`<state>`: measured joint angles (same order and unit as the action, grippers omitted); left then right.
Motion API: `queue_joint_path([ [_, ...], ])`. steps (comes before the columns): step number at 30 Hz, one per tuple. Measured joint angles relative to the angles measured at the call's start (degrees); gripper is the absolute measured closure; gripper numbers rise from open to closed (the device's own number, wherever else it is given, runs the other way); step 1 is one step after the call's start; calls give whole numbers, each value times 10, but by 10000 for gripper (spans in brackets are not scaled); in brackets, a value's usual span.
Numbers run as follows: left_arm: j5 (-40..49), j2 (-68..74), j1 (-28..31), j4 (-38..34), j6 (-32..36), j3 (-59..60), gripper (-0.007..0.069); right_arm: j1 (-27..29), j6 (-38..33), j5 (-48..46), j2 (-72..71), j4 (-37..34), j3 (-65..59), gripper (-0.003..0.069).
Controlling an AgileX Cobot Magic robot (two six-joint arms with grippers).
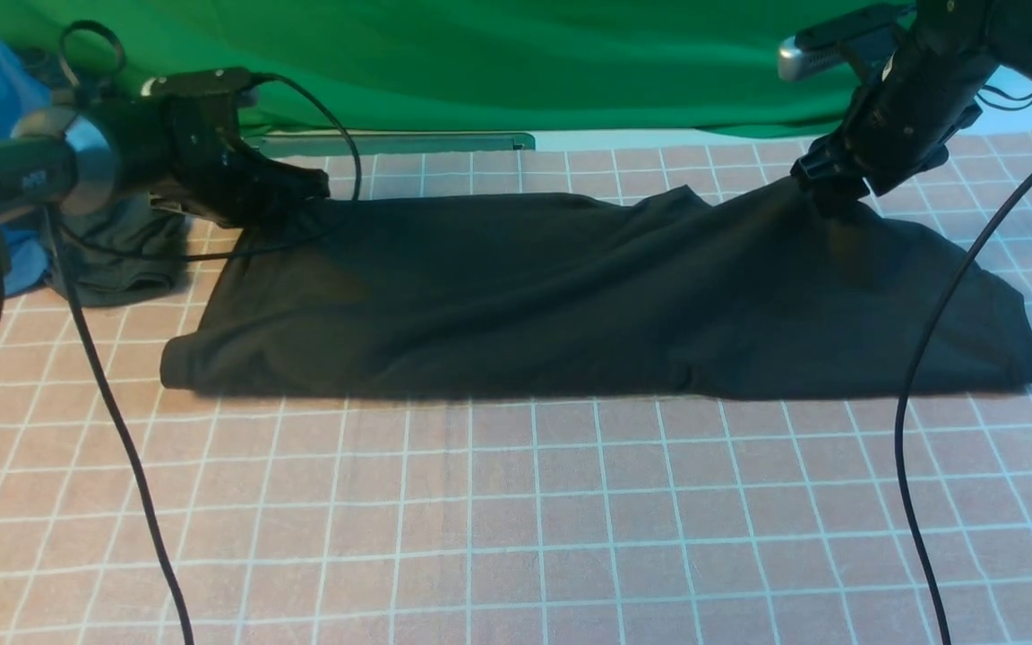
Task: Fold a long-sleeved shirt over a pink coffee tablecloth.
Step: 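Fold the black garment in half by bringing its near edge over to the far edge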
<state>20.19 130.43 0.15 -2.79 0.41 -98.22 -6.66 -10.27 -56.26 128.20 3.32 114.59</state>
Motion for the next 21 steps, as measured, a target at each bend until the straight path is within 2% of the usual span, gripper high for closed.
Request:
queue_joint_path([
  [5,10,-26,-2,42,-9,0,597,0,1,-1,0,0,0,194],
  [9,14,-52,5,94,-48,0,596,0,1,-7,0,-2,0,194],
  [21,46,-64,31,118,-94,0,591,0,2,-32,0,-2,0,195],
])
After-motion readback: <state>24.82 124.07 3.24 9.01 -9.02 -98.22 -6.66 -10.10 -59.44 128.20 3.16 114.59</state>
